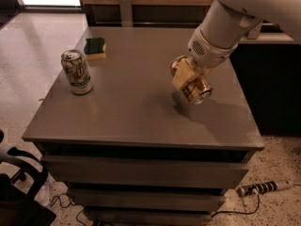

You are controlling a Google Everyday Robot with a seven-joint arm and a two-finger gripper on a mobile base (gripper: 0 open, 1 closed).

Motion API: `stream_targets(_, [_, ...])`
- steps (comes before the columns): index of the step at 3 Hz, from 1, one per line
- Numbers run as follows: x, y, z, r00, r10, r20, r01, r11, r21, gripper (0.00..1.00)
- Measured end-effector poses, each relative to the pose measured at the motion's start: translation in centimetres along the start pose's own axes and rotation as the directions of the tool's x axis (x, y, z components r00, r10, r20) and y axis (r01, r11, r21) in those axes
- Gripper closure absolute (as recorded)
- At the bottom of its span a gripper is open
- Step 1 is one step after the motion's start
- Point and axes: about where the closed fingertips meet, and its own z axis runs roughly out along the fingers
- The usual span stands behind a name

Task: Place orange can upright

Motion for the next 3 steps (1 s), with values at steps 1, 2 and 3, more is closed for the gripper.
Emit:
stream_targets(1, [-0.7, -0.9, -1.1, 0.992, -0.063, 0.110, 0.071, 0.9951, -0.069, 1.00])
stream_targets(2, [-1.5, -1.5, -1.8, 0.974, -0.112, 0.196, 0.138, 0.9826, -0.124, 1.00])
stream_targets(3, [-1.7, -2.1, -2.3, 0.948, -0.136, 0.288, 0.188, 0.9687, -0.162, 1.00])
